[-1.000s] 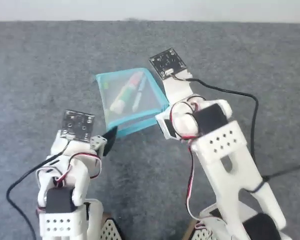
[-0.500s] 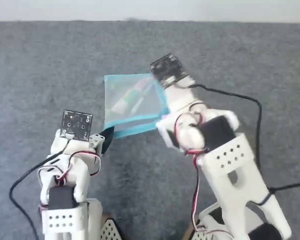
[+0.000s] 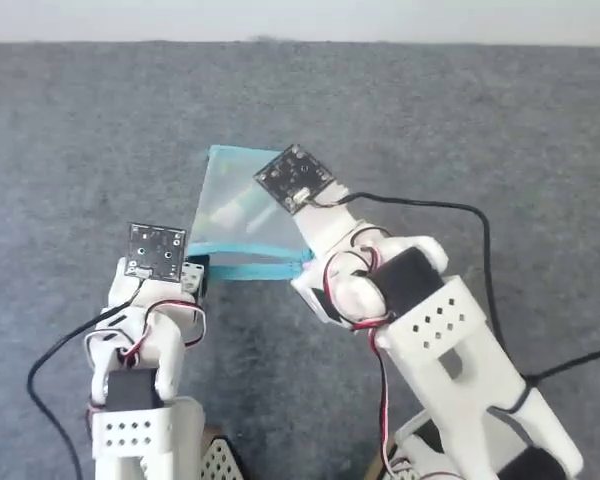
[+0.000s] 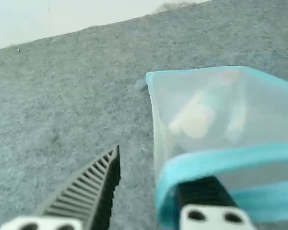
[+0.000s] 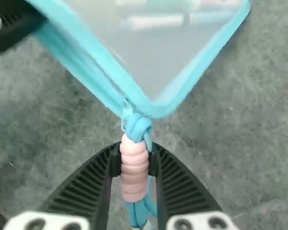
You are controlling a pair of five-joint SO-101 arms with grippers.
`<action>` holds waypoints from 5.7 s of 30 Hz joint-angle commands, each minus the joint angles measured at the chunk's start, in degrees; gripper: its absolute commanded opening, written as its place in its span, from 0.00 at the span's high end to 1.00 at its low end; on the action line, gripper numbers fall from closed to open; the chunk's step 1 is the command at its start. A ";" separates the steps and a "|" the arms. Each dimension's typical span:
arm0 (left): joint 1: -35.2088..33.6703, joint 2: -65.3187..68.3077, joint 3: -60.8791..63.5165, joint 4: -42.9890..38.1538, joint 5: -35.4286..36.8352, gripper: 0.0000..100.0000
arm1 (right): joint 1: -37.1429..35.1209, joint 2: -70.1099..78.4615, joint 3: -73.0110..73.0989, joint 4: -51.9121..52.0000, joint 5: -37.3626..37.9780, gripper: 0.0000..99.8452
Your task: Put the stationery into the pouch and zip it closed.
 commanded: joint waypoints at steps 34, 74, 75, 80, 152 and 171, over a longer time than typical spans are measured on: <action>-0.53 0.26 -7.16 3.69 11.25 0.99 | 8.66 4.09 14.95 -27.12 3.43 0.89; -0.35 0.26 -6.55 3.78 11.08 0.99 | -6.99 -13.41 29.01 -33.45 19.78 0.71; -0.26 0.26 -6.55 3.78 11.08 0.99 | -6.73 -11.65 28.13 -33.89 20.04 0.71; -0.26 0.26 -6.55 3.78 11.08 0.99 | -5.23 -4.26 23.38 -37.49 22.86 0.71; 19.08 -2.90 -8.13 13.27 -2.99 0.82 | -3.30 2.95 7.56 -23.69 6.33 0.99; 14.24 -3.08 -7.52 12.75 -3.25 0.99 | 6.55 3.56 15.65 -31.60 9.67 0.99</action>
